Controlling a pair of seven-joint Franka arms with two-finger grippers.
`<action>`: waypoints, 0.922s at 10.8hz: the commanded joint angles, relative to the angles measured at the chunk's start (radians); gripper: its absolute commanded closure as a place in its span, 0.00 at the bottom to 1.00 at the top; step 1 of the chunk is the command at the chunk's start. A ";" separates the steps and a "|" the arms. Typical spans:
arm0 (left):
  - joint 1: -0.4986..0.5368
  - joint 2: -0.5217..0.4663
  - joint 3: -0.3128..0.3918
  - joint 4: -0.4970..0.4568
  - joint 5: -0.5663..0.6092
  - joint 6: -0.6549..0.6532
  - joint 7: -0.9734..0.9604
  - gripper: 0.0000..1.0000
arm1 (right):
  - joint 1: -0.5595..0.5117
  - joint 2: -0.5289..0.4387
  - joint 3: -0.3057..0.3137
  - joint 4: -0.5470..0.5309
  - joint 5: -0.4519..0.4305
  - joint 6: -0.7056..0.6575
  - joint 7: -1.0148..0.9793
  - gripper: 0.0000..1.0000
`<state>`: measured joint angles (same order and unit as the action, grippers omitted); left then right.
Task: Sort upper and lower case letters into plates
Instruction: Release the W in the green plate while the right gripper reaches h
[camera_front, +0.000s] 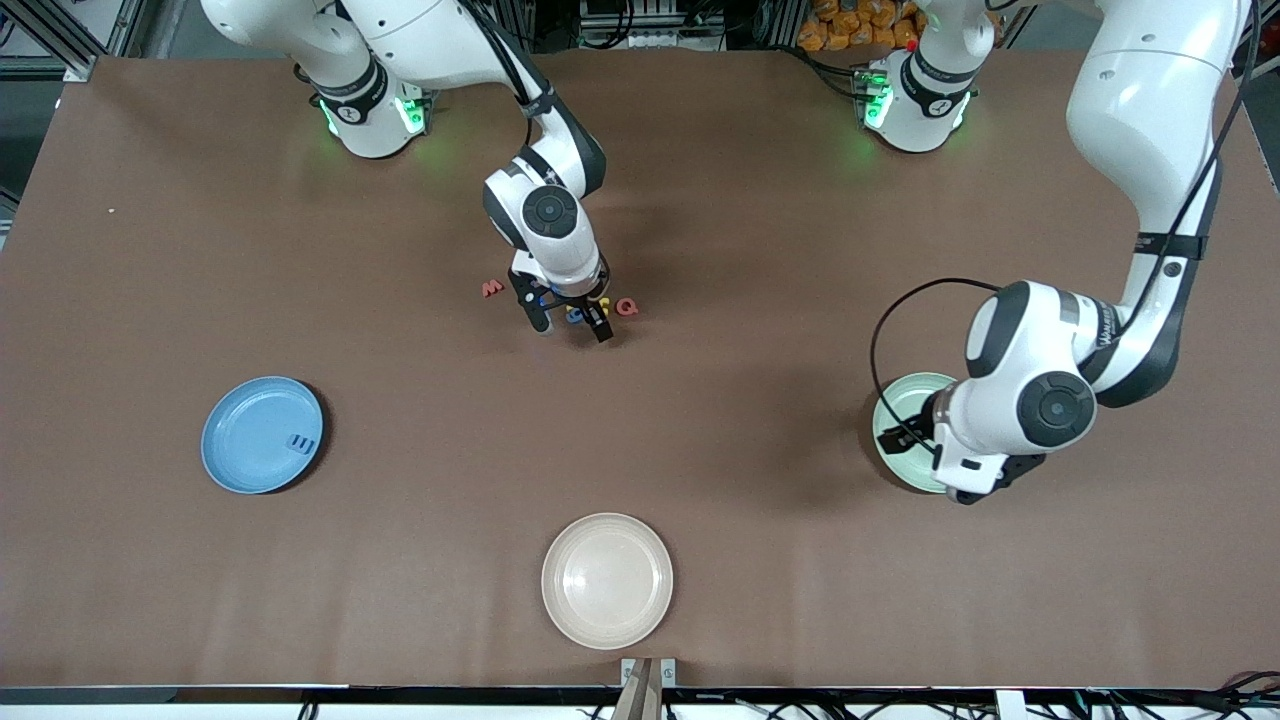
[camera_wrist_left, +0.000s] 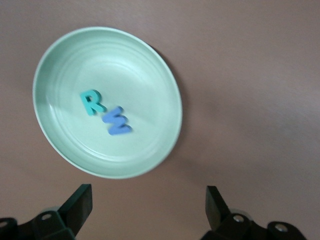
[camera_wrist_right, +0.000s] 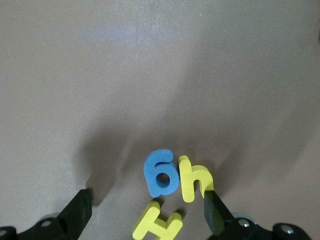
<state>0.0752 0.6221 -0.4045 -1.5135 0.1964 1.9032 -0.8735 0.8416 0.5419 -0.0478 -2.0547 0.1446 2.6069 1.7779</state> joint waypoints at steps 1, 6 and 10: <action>0.000 -0.030 -0.043 -0.001 -0.025 -0.023 -0.039 0.00 | 0.011 -0.016 -0.015 -0.027 -0.010 0.010 0.000 0.00; -0.005 -0.038 -0.079 -0.001 -0.048 -0.024 -0.084 0.00 | 0.008 -0.011 -0.087 -0.030 -0.011 0.012 -0.111 0.00; -0.006 -0.038 -0.079 -0.001 -0.048 -0.024 -0.085 0.00 | -0.009 -0.020 -0.110 -0.028 -0.011 -0.004 -0.138 0.00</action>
<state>0.0699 0.6019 -0.4826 -1.5097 0.1670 1.8982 -0.9437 0.8394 0.5410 -0.1558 -2.0621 0.1412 2.6058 1.6497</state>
